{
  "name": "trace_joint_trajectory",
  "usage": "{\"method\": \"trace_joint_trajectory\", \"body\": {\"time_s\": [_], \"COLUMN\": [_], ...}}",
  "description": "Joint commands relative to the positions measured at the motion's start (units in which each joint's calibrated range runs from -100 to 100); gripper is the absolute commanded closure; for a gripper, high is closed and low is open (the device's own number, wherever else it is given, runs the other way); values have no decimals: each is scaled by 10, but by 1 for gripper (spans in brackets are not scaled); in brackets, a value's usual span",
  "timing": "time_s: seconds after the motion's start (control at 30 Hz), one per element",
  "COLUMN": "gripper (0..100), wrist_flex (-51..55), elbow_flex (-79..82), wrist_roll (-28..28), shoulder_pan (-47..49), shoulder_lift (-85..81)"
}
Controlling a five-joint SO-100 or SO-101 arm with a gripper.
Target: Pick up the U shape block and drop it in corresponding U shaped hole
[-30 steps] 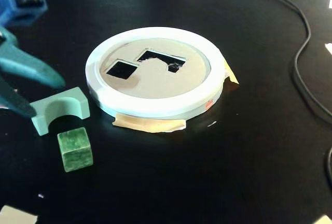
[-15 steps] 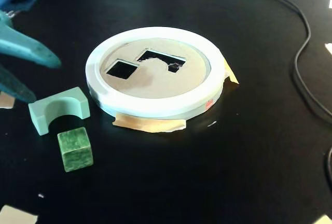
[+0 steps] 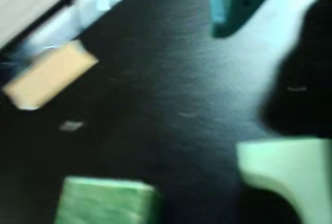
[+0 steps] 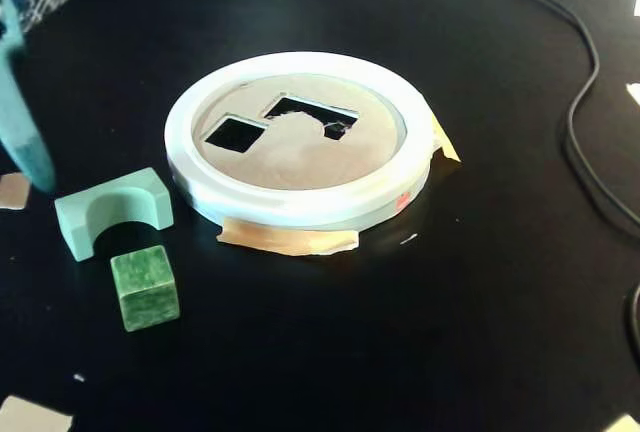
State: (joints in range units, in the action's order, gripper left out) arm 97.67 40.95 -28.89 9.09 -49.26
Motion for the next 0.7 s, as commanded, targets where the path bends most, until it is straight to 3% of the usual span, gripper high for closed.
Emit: {"method": "trace_joint_trajectory", "body": {"time_s": [0.0,0.03,0.13,0.27,0.47,0.67], "gripper": [4,4,4,4,4,4], "wrist_flex": [23,23,23,23,-121,-239], "elbow_flex": [-72,-68,-53,28,146,167], "wrist_roll": [-135,-174,-212,-215,-214,-189], "shoulder_pan": [271,344,415,425,425,422], "shoulder_lift": [6,15,17,17,17,35]}}
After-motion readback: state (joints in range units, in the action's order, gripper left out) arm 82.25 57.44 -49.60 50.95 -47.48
